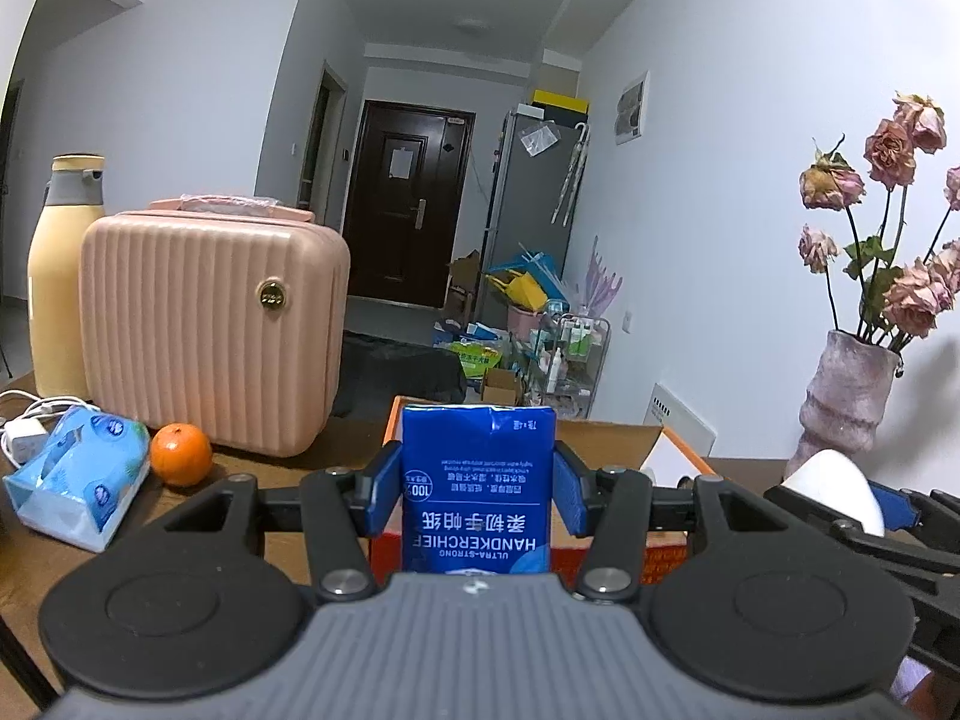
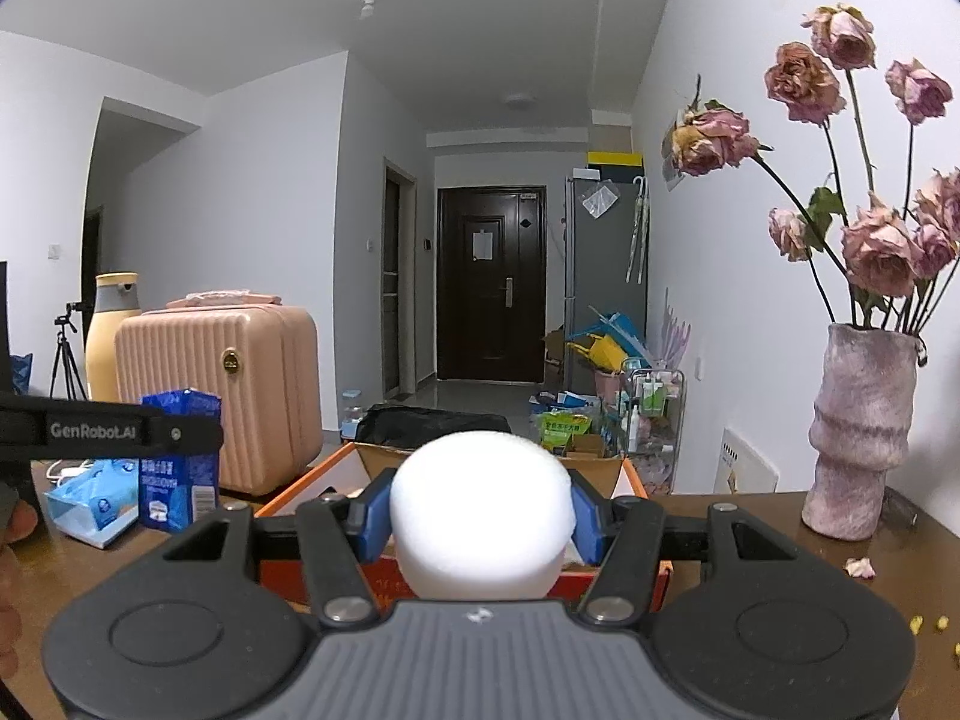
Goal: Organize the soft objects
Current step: 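Carry the blue tissue pack and white sponge over the cardboard box with both grippers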
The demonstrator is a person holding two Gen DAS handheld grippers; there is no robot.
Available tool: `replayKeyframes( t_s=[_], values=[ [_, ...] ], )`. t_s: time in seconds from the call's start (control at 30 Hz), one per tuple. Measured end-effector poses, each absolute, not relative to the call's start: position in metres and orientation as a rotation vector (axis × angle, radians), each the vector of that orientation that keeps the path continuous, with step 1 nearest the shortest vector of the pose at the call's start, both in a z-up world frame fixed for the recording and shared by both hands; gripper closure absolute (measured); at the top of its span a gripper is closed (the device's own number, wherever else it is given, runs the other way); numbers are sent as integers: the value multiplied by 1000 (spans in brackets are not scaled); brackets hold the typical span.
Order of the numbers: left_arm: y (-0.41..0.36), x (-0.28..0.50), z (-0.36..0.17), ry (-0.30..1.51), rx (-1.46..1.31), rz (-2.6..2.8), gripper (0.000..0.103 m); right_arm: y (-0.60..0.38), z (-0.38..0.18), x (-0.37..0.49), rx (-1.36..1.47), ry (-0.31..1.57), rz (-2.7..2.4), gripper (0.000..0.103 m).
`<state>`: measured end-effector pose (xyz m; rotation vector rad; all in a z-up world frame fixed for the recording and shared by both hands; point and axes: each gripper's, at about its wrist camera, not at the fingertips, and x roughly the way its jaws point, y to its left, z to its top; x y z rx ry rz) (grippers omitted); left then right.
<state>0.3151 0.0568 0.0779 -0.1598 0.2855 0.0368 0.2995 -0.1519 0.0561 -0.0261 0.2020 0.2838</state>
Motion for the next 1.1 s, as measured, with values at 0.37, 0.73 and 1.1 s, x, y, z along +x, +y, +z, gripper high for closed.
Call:
replayKeyframes(
  t_s=[0.37, 0.73, 1.1],
  values=[
    [54, 350, 79, 276, -147, 57, 51, -139, 60, 335, -48, 215, 272, 47],
    [58, 391, 71, 304, -135, 77, 51, -130, 59, 379, -63, 278, 271, 47],
    [53, 430, 62, 341, -104, 87, 51, -114, 51, 424, -106, 338, 251, 47]
  ],
)
